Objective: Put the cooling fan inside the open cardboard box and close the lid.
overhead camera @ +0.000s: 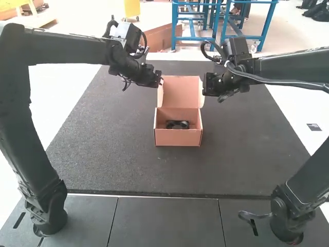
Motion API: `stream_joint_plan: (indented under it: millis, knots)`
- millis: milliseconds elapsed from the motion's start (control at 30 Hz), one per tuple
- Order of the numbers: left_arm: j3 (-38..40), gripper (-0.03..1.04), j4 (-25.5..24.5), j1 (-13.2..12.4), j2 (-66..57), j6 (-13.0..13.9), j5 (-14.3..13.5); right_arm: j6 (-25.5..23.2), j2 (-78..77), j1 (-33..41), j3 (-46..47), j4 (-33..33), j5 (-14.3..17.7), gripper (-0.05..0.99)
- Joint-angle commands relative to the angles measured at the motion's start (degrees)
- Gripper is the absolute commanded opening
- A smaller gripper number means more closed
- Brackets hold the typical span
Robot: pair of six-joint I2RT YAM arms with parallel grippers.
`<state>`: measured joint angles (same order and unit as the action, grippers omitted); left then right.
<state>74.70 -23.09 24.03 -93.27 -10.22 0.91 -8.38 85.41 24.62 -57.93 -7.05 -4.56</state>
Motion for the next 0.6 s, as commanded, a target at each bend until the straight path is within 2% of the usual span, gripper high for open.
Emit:
stream_joint_plan:
  millis: [0,200,333,467,500,567]
  knots:
    - [-1.7,0.97,-0.4,0.5,2.7,-0.8,0.5,-1.5,-3.1,1.7,1.8,1.8,0.5,-0.01]
    - [-5.9,0.97,0.2,0.5,5.0,-0.9,0.5,-1.9,-4.1,2.0,3.4,3.4,0.4,-0.01]
    - [-8.2,0.97,2.3,0.6,5.9,-1.5,0.7,-1.8,-4.2,2.1,3.7,3.5,0.3,-0.02]
    - [-8.4,0.97,3.1,0.6,7.4,-1.7,0.6,-1.9,-4.2,2.1,4.4,4.0,0.3,-0.01]
    - [-8.3,0.97,3.4,0.6,8.2,-1.7,-0.2,-1.8,-4.2,2.1,4.7,4.1,0.3,-0.01]
    - [-8.5,0.97,4.8,0.3,10.1,-1.7,-4.2,-1.9,-4.2,2.1,5.0,4.6,0.3,-0.01]
